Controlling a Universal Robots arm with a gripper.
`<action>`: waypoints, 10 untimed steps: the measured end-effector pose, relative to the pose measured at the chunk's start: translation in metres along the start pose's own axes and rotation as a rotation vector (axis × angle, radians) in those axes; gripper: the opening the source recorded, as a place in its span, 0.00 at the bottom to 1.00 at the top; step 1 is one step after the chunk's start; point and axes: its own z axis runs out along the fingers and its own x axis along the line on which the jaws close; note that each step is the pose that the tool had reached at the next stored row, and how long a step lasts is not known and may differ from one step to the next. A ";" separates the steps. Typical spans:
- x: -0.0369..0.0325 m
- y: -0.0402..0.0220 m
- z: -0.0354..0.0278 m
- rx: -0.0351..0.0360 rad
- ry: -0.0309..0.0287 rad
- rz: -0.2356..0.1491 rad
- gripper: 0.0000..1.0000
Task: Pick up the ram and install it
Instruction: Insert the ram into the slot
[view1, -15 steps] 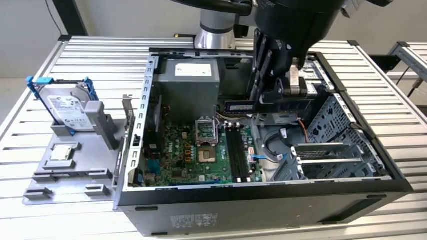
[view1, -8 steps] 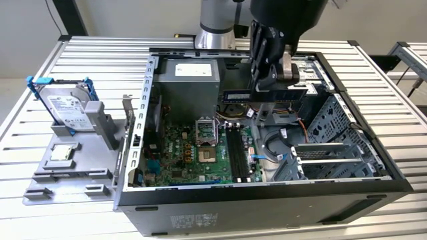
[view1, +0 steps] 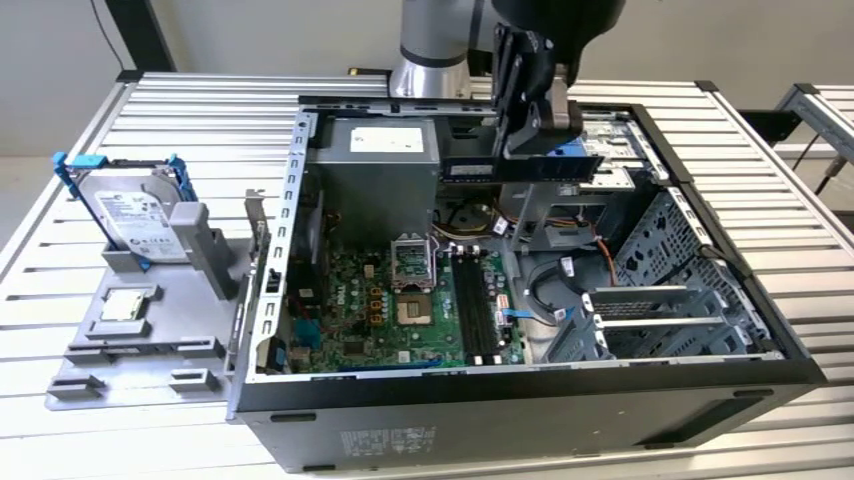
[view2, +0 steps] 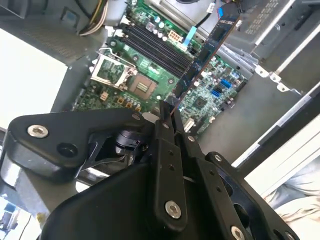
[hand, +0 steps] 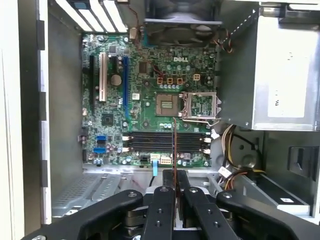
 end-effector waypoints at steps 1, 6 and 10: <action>-0.0032 0.0000 0.0000 -0.0001 0.0001 0.000 0.00; -0.0181 0.0000 0.0003 0.0000 -0.0004 0.000 0.00; -0.0243 -0.0001 0.0004 0.0000 -0.0008 0.000 0.00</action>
